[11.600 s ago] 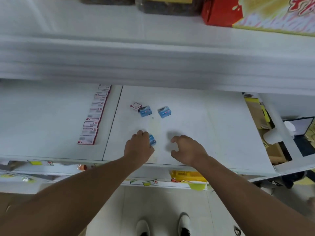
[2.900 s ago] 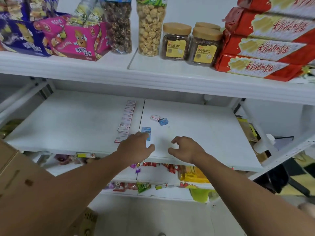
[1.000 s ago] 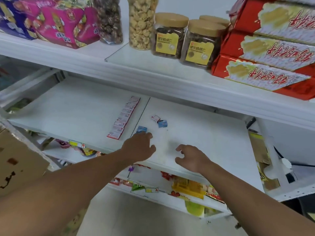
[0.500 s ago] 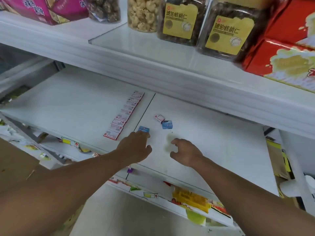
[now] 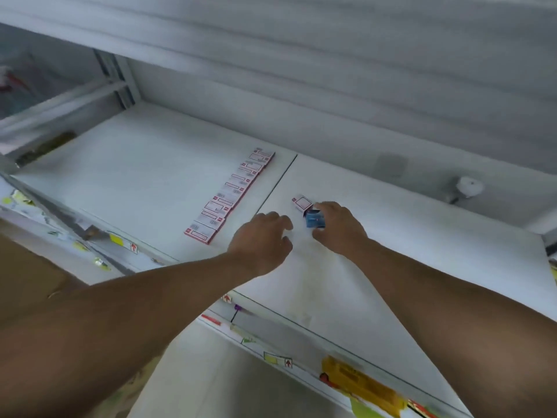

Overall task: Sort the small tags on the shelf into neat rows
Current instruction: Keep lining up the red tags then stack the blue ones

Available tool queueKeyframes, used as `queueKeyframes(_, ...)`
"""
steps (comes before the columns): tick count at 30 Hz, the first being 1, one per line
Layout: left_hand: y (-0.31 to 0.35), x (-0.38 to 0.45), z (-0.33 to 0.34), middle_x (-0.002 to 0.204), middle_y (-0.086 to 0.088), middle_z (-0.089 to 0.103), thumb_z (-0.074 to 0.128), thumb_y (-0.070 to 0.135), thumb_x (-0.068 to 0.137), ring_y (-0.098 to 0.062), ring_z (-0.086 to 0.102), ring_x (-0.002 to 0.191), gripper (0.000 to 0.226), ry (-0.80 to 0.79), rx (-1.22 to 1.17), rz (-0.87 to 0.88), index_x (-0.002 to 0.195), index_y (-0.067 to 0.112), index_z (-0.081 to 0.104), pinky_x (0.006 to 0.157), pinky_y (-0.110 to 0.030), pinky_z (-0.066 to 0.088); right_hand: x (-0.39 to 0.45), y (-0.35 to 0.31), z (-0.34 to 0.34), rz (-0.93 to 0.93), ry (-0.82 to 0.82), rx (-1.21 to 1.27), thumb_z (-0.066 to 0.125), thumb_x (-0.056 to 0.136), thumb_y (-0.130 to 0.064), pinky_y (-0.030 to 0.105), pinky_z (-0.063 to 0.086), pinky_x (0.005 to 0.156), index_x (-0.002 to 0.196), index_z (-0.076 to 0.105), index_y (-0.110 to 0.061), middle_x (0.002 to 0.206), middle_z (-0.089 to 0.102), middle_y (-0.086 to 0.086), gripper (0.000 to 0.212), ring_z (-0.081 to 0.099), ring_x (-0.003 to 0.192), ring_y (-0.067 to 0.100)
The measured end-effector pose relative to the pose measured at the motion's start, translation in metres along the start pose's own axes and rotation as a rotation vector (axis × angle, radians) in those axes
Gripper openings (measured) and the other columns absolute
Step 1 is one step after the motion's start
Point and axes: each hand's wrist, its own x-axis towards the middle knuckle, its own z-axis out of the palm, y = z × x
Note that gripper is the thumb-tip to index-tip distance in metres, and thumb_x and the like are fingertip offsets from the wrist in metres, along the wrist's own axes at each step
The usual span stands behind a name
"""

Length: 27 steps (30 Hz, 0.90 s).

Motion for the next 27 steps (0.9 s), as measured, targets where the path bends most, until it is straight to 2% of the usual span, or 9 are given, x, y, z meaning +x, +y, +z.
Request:
queueKeyframes(5,-0.013,0.038,-0.002,0.139,0.008,0.061,0.052,0.032,0.104,-0.017,0.053,0.131,0.035,-0.003,0.068,0.006,0.136,0.031,0.065,0.107,-0.040,0.049,0.014,0.008,0.015,-0.058,0.063,-0.031,0.070,0.084,-0.026,0.034,0.055,0.079,0.120,0.069,-0.032,0.111,0.065,-0.004,0.036,0.062,0.100,0.019)
queueKeyframes(10,-0.015,0.090,-0.002,0.149,0.001,0.054,0.065,0.025,0.098,-0.023,0.050,0.134,0.051,-0.004,0.148,0.070,0.147,0.027,0.055,0.105,-0.041,0.048,0.007,0.016,0.013,-0.073,0.008,0.004,0.065,0.081,-0.020,0.028,0.044,0.068,0.086,0.060,-0.031,0.087,0.059,-0.006,0.013,0.063,0.082,0.018)
queueKeyframes(13,-0.011,0.115,0.003,0.161,0.001,0.048,0.072,0.033,0.099,-0.024,0.044,0.145,0.062,-0.098,0.188,0.165,0.156,0.025,0.048,0.116,-0.041,0.040,-0.002,0.024,0.010,-0.069,0.021,0.043,0.069,0.081,-0.019,0.032,0.052,0.076,0.094,0.069,-0.024,0.092,0.063,-0.002,0.014,0.062,0.085,0.019)
queueKeyframes(15,-0.009,0.125,0.009,0.163,-0.001,0.047,0.071,0.031,0.100,-0.025,0.043,0.148,0.062,-0.160,0.239,0.227,0.157,0.023,0.048,0.121,-0.040,0.033,-0.008,0.029,0.008,-0.076,0.037,0.062,0.071,0.081,-0.019,0.034,0.052,0.081,0.102,0.071,-0.022,0.098,0.064,-0.001,0.021,0.062,0.090,0.019)
queueKeyframes(16,-0.009,0.130,0.013,0.161,-0.001,0.050,0.071,0.026,0.100,-0.027,0.045,0.147,0.061,-0.171,0.250,0.239,0.157,0.024,0.049,0.121,-0.041,0.035,-0.010,0.031,0.007,-0.072,0.038,0.063,0.072,0.081,-0.019,0.034,0.053,0.083,0.105,0.071,-0.021,0.101,0.065,0.000,0.024,0.062,0.092,0.020)
queueKeyframes(18,-0.007,0.135,0.022,0.147,-0.002,0.060,0.071,0.015,0.097,-0.027,0.055,0.133,0.056,-0.142,0.273,0.239,0.150,0.026,0.056,0.111,-0.042,0.048,-0.014,0.036,0.006,-0.057,0.041,0.064,0.073,0.083,-0.018,0.036,0.053,0.086,0.112,0.069,-0.020,0.105,0.068,0.001,0.029,0.063,0.096,0.021)
queueKeyframes(20,-0.004,0.133,0.027,0.132,-0.001,0.062,0.070,0.012,0.096,-0.024,0.058,0.122,0.049,-0.101,0.286,0.221,0.142,0.026,0.060,0.098,-0.038,0.053,-0.018,0.038,0.005,-0.040,0.048,0.069,0.072,0.084,-0.018,0.037,0.054,0.085,0.117,0.065,-0.021,0.106,0.069,0.001,0.034,0.063,0.097,0.021)
queueKeyframes(23,-0.003,0.121,0.027,0.130,-0.001,0.056,0.068,0.024,0.101,-0.023,0.055,0.122,0.042,-0.099,0.186,0.170,0.141,0.028,0.056,0.093,-0.042,0.052,-0.028,0.037,0.003,-0.026,0.040,0.079,0.071,0.087,-0.019,0.037,0.055,0.081,0.117,0.060,-0.023,0.103,0.069,0.000,0.033,0.063,0.092,0.021)
queueKeyframes(27,-0.003,0.096,0.013,0.130,0.001,0.053,0.067,0.023,0.101,-0.023,0.053,0.122,0.041,-0.102,0.122,0.142,0.140,0.029,0.057,0.093,-0.047,0.057,-0.044,0.029,-0.011,-0.018,0.040,0.095,0.071,0.088,-0.019,0.036,0.056,0.079,0.116,0.058,-0.024,0.102,0.070,0.000,0.031,0.065,0.089,0.021)
